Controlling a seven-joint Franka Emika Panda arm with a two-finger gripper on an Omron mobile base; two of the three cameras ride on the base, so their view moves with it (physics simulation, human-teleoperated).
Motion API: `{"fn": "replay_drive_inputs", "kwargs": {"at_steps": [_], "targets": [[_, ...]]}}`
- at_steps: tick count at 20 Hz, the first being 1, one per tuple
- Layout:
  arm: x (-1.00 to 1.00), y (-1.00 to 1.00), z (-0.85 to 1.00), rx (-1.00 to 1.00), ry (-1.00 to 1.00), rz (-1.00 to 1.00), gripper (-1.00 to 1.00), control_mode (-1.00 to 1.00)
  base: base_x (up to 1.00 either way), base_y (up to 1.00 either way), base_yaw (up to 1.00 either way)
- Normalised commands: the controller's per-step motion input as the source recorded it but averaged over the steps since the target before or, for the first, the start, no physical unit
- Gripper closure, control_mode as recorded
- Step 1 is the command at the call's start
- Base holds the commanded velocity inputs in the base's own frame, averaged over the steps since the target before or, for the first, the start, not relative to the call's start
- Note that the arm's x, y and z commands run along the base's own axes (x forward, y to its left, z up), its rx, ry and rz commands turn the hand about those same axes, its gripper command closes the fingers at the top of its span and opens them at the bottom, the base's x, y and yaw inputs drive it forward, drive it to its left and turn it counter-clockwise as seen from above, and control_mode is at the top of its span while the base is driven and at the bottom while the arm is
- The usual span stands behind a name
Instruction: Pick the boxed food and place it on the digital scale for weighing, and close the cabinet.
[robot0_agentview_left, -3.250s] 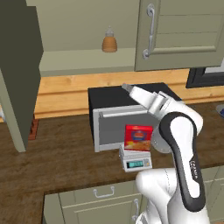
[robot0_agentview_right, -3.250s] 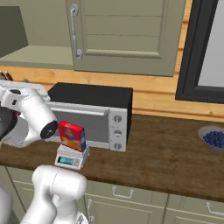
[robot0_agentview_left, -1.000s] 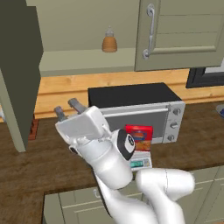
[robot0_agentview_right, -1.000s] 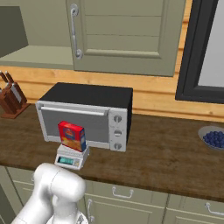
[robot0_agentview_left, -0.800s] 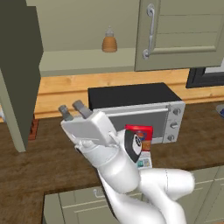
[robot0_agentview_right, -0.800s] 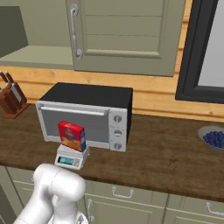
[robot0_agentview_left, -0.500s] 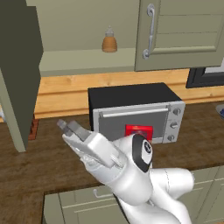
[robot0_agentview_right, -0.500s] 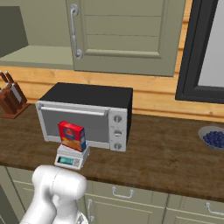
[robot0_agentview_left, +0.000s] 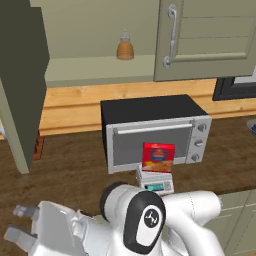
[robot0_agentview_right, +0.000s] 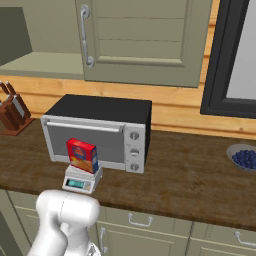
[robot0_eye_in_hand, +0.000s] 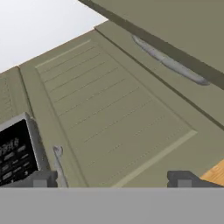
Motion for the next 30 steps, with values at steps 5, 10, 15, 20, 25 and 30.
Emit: {"fn": "replay_drive_inputs", "kwargs": {"at_steps": [5,10,15,20,25,30], "targets": [[0.39,0.97,0.00,0.04,0.00,-0.04,-1.00,-1.00,0.00,0.00,0.00],[0.48,0.43,-0.01,0.21,0.20,0.00,-1.00,-1.00,0.00,0.00,0.00],[0.25,0.03,-0.20,0.39,0.06,0.00,-1.00,-1.00,0.00,0.00,0.00],[0.41,0.14,-0.27,0.42,-0.07,-0.12,-1.00,-1.00,0.00,0.00,0.00],[0.66,0.23,-0.01,0.25,0.07,-0.17,-1.00,-1.00,0.00,0.00,0.00],[0.64,0.38,-0.10,0.03,0.23,-0.15,-1.00,-1.00,0.00,0.00,0.00]]}}
